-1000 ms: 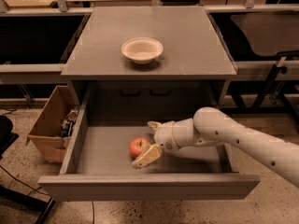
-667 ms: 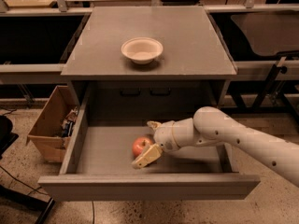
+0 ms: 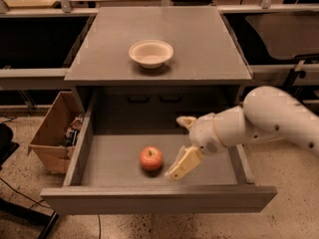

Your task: Place apple into top drawer

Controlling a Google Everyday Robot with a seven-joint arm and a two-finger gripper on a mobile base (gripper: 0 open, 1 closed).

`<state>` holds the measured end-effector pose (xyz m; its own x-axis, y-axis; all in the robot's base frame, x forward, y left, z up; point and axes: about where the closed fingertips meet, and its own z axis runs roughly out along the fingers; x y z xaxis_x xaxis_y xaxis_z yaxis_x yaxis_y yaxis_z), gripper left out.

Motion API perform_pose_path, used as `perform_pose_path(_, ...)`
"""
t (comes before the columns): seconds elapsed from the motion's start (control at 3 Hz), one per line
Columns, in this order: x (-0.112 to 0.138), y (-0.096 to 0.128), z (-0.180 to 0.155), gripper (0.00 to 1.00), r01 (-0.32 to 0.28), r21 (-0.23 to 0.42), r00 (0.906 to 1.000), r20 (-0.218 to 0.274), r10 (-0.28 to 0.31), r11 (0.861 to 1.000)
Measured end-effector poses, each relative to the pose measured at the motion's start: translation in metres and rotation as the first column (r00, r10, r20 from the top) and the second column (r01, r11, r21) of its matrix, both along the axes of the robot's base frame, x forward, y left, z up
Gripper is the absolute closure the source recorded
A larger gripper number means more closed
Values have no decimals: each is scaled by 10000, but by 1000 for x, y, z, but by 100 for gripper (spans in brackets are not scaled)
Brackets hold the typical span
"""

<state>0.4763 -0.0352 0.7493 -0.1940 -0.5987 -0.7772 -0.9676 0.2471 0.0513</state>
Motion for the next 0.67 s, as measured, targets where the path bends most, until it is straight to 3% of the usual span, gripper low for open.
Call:
perform_pose_path(0.33, -26, -26, 47, 0, -292, -1026, 9993, -248, 268, 9943)
perform_pose_path(0.67, -36, -70, 68, 0, -1012, -2025, 9928, -837, 858, 9740)
